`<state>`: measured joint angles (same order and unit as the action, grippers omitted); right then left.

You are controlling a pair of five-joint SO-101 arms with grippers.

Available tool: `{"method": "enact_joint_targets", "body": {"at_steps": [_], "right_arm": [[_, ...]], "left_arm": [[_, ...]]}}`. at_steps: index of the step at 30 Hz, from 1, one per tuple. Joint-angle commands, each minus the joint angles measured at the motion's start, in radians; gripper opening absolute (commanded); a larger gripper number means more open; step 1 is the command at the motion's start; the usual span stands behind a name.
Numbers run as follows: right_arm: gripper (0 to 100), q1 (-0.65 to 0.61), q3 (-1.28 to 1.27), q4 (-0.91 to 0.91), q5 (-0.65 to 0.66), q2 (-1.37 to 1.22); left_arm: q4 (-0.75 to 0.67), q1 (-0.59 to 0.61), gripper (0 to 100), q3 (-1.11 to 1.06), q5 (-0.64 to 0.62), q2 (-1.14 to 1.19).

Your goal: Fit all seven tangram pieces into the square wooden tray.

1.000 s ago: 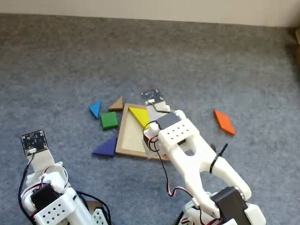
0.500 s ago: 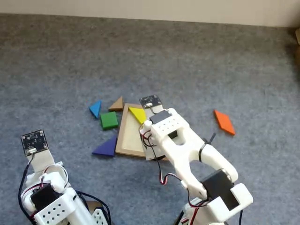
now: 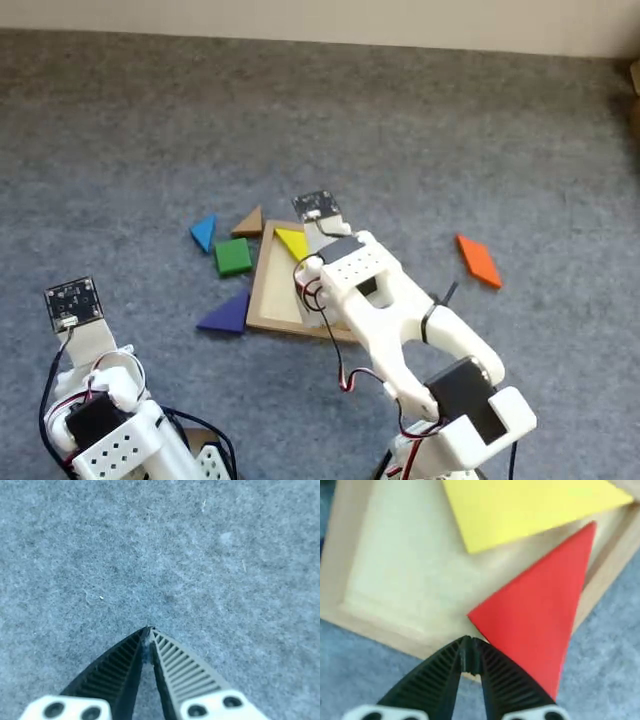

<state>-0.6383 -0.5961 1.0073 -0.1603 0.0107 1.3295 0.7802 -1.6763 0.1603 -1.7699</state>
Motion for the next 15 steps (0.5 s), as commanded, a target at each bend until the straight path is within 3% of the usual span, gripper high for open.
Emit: {"method": "enact_joint_targets", "body": {"at_steps": [1, 15], "right_arm": [[0.5, 0.035, 0.053, -0.054, -0.008, 0.007], [0.5, 0.054, 0.054, -0.232, -0.008, 0.016]], "left_arm": [[0.009, 0.005, 1, -0.021, 0.000, -0.061], [0.009, 0.005, 1, -0.021, 0.000, -0.061]]}}
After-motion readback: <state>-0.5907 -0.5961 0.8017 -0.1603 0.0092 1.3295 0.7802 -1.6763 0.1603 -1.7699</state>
